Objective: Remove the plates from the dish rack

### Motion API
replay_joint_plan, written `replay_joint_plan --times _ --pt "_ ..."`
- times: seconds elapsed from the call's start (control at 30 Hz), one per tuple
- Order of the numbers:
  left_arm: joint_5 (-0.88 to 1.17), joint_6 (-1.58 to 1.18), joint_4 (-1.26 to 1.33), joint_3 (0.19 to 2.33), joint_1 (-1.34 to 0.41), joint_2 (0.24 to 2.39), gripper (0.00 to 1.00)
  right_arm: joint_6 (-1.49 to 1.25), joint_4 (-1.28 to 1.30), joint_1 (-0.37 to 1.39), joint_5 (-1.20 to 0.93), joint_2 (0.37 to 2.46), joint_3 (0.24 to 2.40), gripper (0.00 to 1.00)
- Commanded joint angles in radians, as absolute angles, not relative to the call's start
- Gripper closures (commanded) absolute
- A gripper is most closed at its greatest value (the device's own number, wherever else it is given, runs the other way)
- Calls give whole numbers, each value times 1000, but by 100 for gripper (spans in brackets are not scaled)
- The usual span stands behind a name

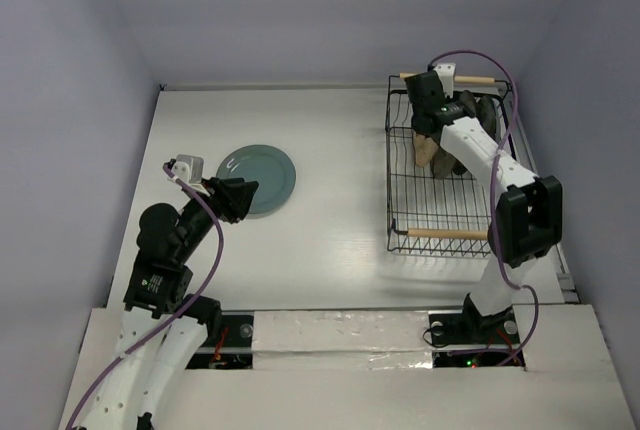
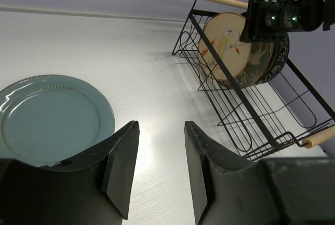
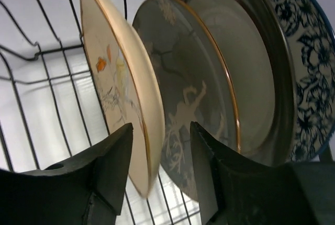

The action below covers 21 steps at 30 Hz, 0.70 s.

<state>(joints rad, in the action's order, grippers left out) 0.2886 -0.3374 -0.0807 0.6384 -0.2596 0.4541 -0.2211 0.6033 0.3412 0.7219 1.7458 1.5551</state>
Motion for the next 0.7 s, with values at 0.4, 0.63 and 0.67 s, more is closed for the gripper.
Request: replay_joint_plan --times 0.4,0.63,0.67 --pt "307 -328 -52 673 -253 439 62 -152 644 339 868 1847 1732 75" --pt "310 -331 -45 675 -253 448 62 -109 666 339 887 1809 1773 100" --pt "310 -331 -46 675 -253 448 62 -107 673 339 888 1807 1785 100"
